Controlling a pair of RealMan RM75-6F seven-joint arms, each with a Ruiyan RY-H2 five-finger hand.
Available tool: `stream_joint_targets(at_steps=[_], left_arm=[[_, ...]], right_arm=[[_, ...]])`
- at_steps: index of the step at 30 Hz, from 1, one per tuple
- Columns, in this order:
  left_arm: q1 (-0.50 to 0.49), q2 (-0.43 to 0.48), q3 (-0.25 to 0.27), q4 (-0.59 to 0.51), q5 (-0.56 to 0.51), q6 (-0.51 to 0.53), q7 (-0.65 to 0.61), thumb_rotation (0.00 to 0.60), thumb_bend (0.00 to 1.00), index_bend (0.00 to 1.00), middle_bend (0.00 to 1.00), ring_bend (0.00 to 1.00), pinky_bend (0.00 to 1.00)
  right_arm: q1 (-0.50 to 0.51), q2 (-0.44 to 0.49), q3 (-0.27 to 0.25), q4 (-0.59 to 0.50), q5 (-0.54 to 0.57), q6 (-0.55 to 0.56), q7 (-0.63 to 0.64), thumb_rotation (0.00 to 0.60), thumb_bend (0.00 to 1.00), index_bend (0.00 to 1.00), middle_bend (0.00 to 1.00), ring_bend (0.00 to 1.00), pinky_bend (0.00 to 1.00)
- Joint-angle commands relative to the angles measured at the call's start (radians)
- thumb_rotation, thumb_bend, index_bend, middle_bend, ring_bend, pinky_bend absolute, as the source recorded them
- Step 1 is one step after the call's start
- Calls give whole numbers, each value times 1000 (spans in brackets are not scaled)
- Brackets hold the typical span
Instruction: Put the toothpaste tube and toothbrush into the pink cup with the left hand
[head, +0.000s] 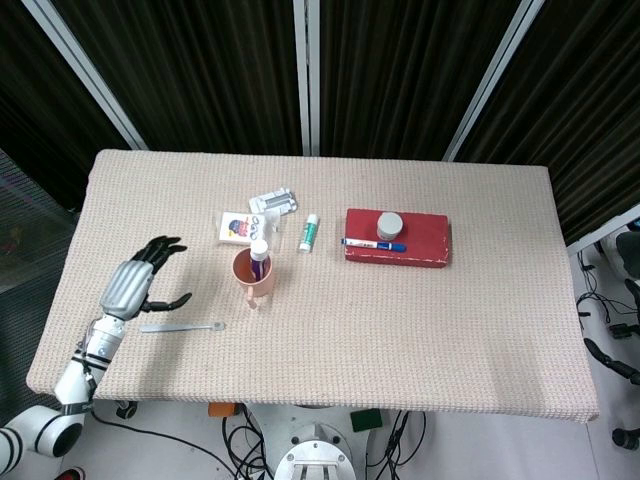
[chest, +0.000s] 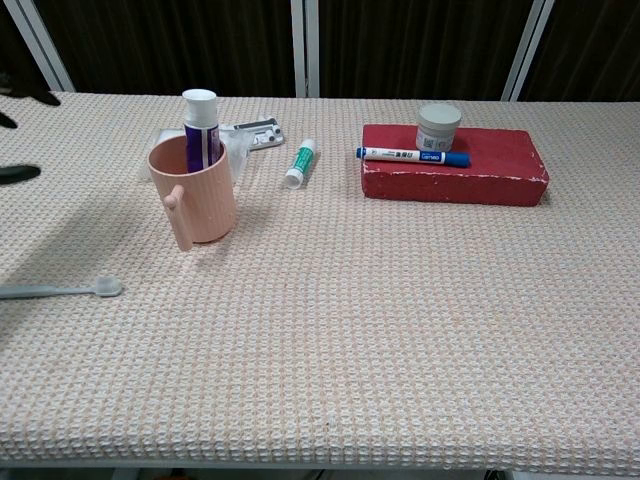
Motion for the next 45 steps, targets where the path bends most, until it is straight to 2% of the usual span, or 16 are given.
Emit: stream_joint_targets(at_steps=[1,4,13,16,25,34,45], left_arm=[[60,127,107,-191,-17,-58,307,562,175,203,104,52,199],[64,99,113,-213,-29,-74,363,599,183,214,103,52,199],[60,9,104,-150,-64,-122,420,600,229,287,103,52,200],[60,-6,93,-136,-71,-125,404,600,242,310,103,52,200],[59,-34,76,-87,-101,-140,430,600,312,384,109,53,200],[48,-54,69,-60,-119,-181,409,600,325,388,112,52,201],[49,-69,60,-33,-122,-182,403,600,337,445,122,53,201]], right_arm=[[1,2,-2,-9,-6,2,-7,574,414,0,0,0,0],[0,7,-7,-24,-18,8,-15,572,371,0,0,0,0],[-9,18,-10,-38,-10,11,-26,573,363,0,0,0,0],[-8,16,-10,-37,-8,8,-27,573,363,0,0,0,0],[-5,11,-12,-39,-10,2,-40,573,363,0,0,0,0],[-7,12,-13,-41,-8,3,-45,573,363,0,0,0,0],[-5,11,-15,-40,-10,-2,-45,573,339,0,0,0,0]])
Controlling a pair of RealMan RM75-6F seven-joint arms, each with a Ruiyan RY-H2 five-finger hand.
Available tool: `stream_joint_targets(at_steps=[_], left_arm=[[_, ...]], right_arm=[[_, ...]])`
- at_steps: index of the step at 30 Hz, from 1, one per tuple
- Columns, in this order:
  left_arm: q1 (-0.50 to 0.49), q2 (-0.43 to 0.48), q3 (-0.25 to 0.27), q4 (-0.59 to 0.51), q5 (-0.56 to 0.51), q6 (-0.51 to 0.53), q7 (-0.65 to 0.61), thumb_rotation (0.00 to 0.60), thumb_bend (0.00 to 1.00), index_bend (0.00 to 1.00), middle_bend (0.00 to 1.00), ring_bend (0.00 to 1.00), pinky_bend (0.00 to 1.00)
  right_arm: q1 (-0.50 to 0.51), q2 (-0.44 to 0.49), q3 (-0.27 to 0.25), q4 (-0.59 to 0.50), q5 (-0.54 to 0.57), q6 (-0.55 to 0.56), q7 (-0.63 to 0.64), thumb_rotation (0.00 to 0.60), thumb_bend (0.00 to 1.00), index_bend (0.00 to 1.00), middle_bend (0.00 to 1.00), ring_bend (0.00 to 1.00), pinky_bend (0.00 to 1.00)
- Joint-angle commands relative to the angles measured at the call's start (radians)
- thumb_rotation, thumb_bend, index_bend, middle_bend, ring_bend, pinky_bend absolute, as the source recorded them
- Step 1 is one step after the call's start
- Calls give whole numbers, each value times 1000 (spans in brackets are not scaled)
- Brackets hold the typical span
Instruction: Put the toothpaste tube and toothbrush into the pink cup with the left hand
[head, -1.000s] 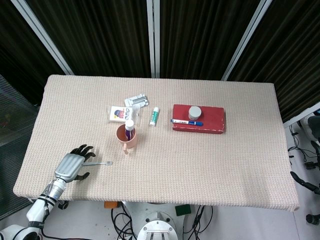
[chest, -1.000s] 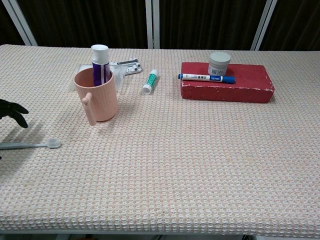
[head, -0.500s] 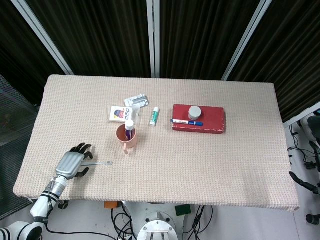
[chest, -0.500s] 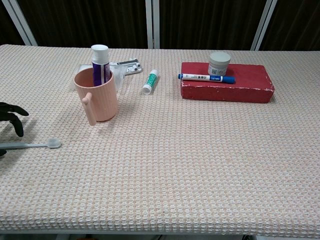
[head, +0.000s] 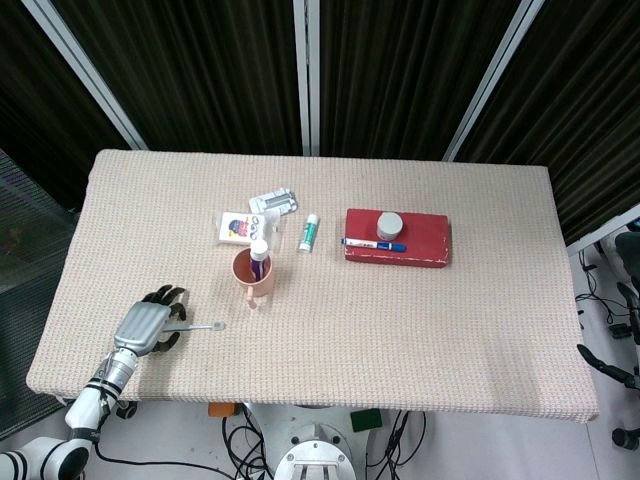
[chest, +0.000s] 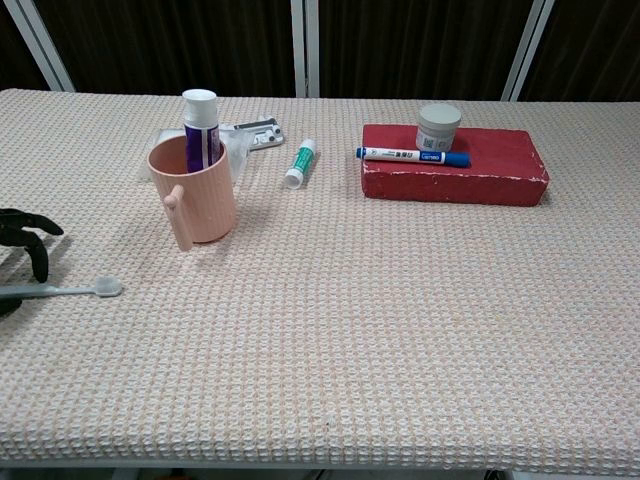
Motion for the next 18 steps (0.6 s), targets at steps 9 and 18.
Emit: stream_joint_targets(at_steps=[9,18], left_arm=[[9,-21,-4,23,7,18,-2,600,337,510,143,53,201],[12,-23,-13,23,12,29,-21,600,353,567,173,53,202]], right_arm=[[0,-1,0,1,-1,0,4,574,301,0,0,0,0],[0,-4,-1,2,-2,0,0,574,301,0,0,0,0]])
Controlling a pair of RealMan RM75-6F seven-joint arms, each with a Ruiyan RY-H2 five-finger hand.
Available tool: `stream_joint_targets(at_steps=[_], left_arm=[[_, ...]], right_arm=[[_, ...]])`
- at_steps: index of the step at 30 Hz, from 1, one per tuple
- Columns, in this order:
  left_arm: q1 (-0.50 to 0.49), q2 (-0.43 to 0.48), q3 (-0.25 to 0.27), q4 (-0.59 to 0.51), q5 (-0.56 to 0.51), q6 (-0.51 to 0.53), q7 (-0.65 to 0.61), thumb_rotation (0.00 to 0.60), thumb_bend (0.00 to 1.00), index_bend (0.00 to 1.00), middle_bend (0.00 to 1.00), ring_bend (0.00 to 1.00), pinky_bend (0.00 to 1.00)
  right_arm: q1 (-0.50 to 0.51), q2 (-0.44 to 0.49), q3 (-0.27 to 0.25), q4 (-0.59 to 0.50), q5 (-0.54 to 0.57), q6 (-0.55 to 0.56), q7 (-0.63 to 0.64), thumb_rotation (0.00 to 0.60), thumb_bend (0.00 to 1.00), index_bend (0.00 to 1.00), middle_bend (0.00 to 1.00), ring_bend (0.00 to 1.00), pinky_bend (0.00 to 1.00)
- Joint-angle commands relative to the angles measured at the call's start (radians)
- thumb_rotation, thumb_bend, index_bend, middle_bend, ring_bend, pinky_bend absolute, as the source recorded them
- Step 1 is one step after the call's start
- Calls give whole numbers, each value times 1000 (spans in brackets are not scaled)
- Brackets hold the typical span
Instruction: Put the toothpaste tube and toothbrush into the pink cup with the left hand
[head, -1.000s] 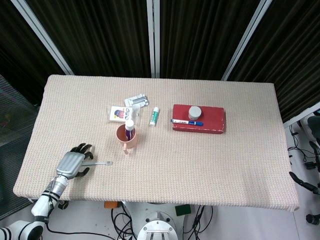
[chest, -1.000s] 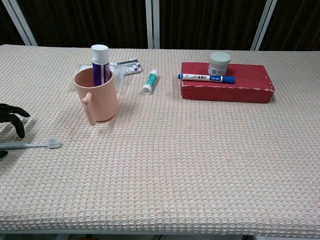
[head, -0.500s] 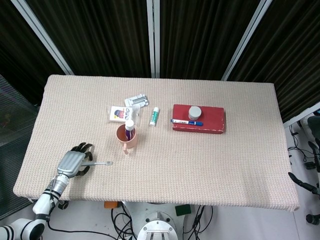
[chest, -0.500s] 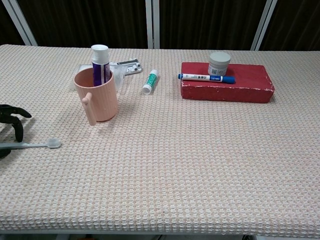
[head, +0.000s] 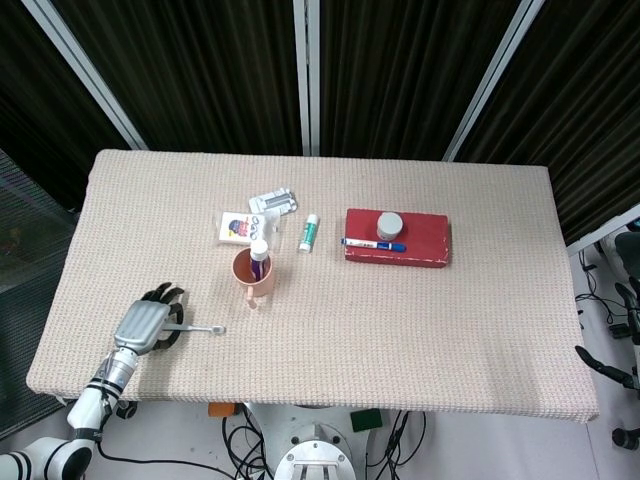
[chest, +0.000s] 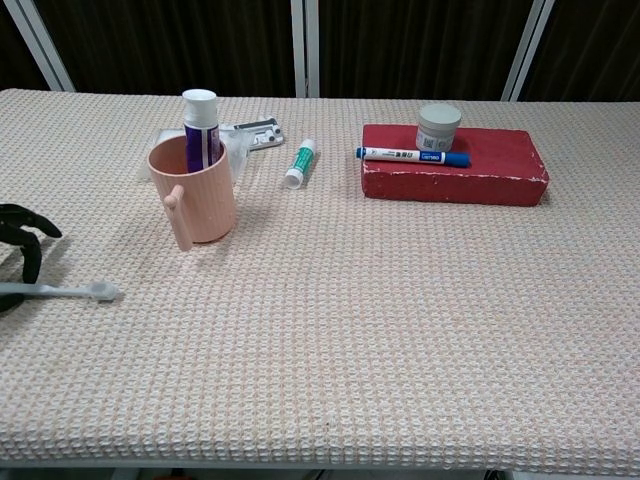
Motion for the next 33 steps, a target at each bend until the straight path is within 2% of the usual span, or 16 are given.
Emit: stream_joint_targets(at_steps=[1,4,7,14,17,20,23,27,33], left_arm=[[3,1,-4,-5,6,10,-16,600,355,571,177,53,202],[10,17,-18,-32,27,39,-98,600,359,580,193,53,203],[20,48,-42,-59,64,91,-233,600,363,590,211,59,204],[38,132,-95,-101,168,231,-648,600,368,629,230,63,205],[29,162,-121,-140,183,250,-826,600,368,635,233,63,205],[6,166,-160,-189,181,256,-967,600,368,637,233,63,205],[-18,125,-221,-238,142,272,-1067,600,368,640,233,63,205],[-69,54,-301,-268,75,256,-1109,600,368,661,233,68,204],[-148,-49,-354,-255,-18,178,-1067,600,367,676,233,78,185]], right_arm=[[0,1,0,0,0,0,0,573,301,0,0,0,0],[0,2,1,-2,-1,2,-1,574,300,0,0,0,0],[1,4,2,-6,-2,2,-3,572,301,0,0,0,0],[3,6,3,-7,2,-3,-1,574,301,0,0,0,0],[4,5,3,-7,3,-5,-1,573,302,0,0,0,0],[6,3,2,-9,-1,-5,-4,575,302,0,0,0,0],[8,1,2,-10,1,-9,-11,573,302,0,0,0,0],[12,4,5,-18,3,-15,-18,574,318,0,0,0,0],[10,9,10,-23,8,-7,-15,573,329,0,0,0,0]])
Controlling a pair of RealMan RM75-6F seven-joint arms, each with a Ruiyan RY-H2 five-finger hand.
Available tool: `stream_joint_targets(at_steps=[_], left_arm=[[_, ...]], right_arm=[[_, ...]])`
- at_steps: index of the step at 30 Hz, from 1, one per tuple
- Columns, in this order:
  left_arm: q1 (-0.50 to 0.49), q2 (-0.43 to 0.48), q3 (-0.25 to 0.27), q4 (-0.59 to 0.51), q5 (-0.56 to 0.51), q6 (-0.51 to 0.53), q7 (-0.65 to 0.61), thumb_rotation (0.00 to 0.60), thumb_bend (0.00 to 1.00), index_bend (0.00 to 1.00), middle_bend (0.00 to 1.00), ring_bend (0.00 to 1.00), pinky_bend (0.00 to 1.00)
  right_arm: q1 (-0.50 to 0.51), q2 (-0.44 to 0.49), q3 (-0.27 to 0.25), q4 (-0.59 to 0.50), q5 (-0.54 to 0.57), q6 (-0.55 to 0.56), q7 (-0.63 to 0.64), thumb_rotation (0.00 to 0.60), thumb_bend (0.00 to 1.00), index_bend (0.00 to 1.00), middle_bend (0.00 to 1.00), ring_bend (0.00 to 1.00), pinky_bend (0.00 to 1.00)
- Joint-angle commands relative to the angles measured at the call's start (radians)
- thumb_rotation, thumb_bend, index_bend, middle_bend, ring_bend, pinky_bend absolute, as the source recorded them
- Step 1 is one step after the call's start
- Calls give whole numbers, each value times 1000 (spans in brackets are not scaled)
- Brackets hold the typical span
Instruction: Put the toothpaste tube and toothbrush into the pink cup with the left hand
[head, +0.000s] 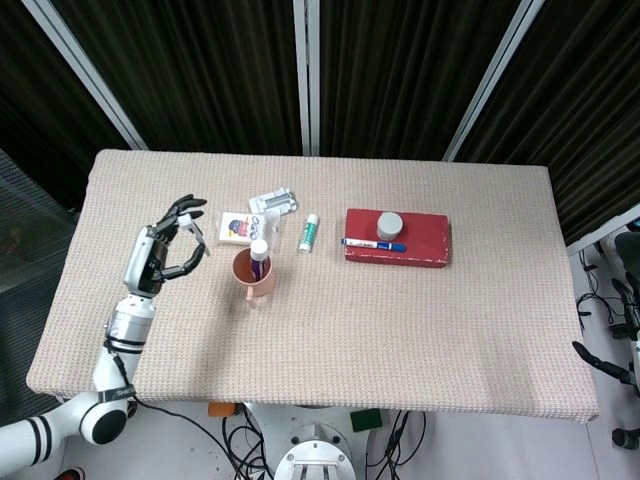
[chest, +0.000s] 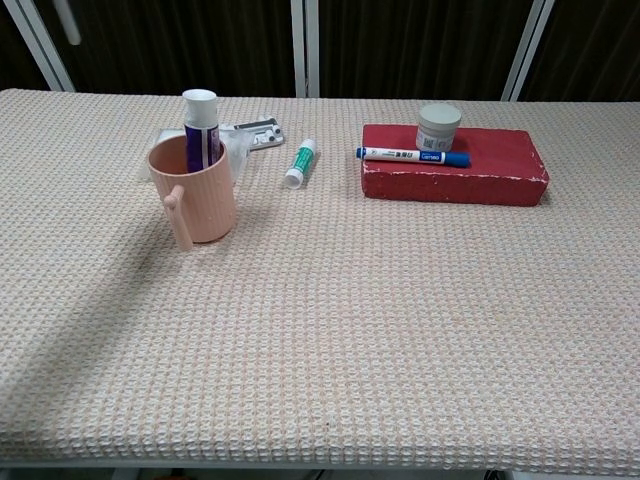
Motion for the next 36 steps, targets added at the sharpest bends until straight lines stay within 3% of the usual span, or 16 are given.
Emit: stream_joint_targets(at_steps=[1,10,30,36], left_arm=[[-51,-72,-29,13,-59,-55,25,600,368,680,233,78,184],[-74,-189,-1,118,-84,-97,29,600,368,681,233,77,184],[-49,-297,29,300,-72,-111,-24,600,372,680,233,76,184],[-44,-315,33,316,-44,-101,-53,600,370,587,227,76,184]], right_arm=[[-2,1,0,4,7,-4,7,572,329,0,0,0,0],[-5,-3,-3,33,13,-11,33,574,330,0,0,0,0],[-2,-12,-3,62,27,-34,51,573,335,0,0,0,0],[2,-15,-5,54,21,-37,35,575,334,0,0,0,0]])
